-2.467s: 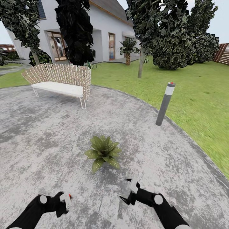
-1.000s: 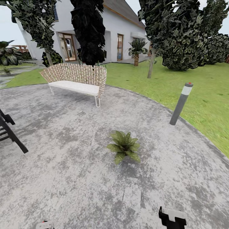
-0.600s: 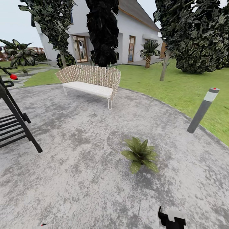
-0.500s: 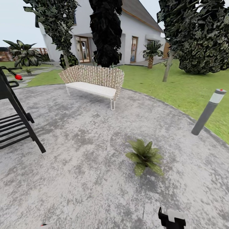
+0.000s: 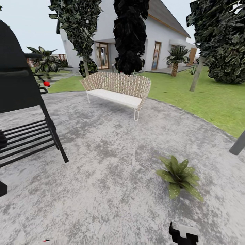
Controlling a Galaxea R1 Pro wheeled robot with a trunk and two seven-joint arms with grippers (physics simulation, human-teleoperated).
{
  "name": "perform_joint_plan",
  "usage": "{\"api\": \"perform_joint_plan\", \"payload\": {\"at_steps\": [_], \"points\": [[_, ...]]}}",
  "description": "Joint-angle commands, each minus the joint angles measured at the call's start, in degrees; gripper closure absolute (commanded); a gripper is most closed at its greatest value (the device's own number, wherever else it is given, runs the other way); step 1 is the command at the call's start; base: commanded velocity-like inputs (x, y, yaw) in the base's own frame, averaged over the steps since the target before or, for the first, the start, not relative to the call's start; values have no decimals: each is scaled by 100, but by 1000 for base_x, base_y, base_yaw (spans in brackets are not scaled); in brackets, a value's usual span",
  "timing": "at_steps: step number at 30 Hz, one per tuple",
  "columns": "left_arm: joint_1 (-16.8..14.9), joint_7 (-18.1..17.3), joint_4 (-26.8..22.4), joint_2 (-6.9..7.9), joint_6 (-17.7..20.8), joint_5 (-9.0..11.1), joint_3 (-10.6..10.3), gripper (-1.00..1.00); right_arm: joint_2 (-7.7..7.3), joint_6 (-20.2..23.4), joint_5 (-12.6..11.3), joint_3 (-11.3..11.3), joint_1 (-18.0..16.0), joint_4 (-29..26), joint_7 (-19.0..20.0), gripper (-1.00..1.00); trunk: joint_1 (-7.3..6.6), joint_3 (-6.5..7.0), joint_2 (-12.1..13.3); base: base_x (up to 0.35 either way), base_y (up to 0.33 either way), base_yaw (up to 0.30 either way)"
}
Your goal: Pick up the pesticide atomizer in the garden and spray insectifuge to fully cover both potted plants in the garden.
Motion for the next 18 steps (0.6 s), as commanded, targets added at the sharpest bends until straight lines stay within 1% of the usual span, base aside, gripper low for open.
{"api": "perform_joint_plan", "payload": {"at_steps": [1, 7, 10, 13, 18], "points": [[-5, -33, 7, 0, -18, -39, 50, 100, 1, -14, 61, -46, -4, 2, -29, -100, 0, 2, -2, 89, 336, 182], [-5, -44, 22, 1, -18, -46, 45, 100, 1, -14, 61, -46, -5, 5, -29, -100, 0, 44, -2, 114, 334, 182], [-5, -52, 39, 2, -18, -63, 42, 100, 1, -14, 61, -46, -5, 6, -29, -100, 0, 64, -2, 235, 253, 182], [-5, -48, 47, 2, -18, -70, 41, 100, 1, -14, 61, -46, -5, 2, -29, -100, 0, 81, -2, 317, 128, 143], [-5, -45, 51, 3, -18, -81, 41, 100, 1, -14, 61, -46, -3, 2, -29, -100, 0, 83, -2, 335, 21, 10]]}}
